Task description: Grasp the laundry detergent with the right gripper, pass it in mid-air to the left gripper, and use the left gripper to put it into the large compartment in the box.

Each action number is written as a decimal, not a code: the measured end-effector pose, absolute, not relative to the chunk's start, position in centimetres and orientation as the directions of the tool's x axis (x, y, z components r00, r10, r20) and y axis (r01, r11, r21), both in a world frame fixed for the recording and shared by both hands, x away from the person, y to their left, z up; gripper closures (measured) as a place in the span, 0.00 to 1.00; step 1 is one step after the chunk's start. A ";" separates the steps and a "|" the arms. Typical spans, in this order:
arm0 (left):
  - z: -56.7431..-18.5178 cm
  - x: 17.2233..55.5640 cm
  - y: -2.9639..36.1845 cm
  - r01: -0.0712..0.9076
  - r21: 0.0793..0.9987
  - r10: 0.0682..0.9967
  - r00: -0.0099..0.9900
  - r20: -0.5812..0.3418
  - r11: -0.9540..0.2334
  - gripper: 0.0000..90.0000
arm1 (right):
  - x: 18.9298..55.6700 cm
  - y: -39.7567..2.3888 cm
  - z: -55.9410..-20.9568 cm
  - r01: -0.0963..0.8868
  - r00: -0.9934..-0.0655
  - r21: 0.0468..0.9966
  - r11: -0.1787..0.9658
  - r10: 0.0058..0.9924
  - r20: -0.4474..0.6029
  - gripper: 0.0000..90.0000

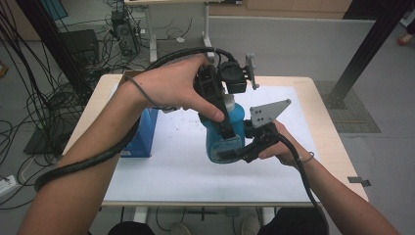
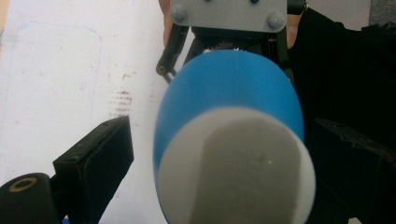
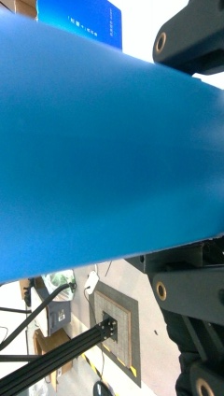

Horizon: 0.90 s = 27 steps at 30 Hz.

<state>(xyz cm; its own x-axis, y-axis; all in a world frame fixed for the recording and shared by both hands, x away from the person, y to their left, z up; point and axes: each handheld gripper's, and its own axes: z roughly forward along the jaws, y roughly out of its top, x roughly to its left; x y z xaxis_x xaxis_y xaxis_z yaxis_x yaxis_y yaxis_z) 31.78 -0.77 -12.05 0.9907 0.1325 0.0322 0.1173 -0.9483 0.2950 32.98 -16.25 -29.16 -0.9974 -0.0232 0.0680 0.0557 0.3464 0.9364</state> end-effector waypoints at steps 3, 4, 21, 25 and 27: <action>-12.1 31.8 -0.7 0.118 0.293 0.133 0.991 0.032 -0.949 0.09 | 33.0 -16.3 -29.1 0.054 -0.997 0.937 0.346 -0.024 0.067 0.45; -12.1 31.8 -0.7 0.119 0.294 0.134 0.991 0.032 -0.948 0.09 | 33.0 -16.2 -29.1 0.053 -0.998 0.937 0.345 -0.025 0.066 0.45; -12.2 31.7 -0.7 0.117 0.295 0.131 0.991 0.028 -0.948 0.09 | 32.9 -16.3 -29.2 0.050 -0.998 0.935 0.350 -0.026 0.063 0.45; -12.1 31.7 -0.6 0.120 0.294 0.134 0.991 0.027 -0.948 0.09 | 33.0 -16.2 -29.1 0.047 -0.998 0.936 0.350 -0.029 0.061 0.45; -12.1 31.7 -0.6 0.122 0.296 0.136 0.990 0.027 -0.947 0.09 | 33.0 -16.2 -29.1 0.047 -0.998 0.936 0.348 -0.029 0.061 0.45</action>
<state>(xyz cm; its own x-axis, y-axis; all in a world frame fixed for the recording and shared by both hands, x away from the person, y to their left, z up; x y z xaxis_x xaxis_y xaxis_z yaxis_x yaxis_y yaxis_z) 31.74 -0.60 -12.14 0.9903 0.1360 0.0272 0.1220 -0.9473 0.2963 32.97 -16.24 -29.09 -0.9977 -0.0293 0.0609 0.0469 0.3483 0.9362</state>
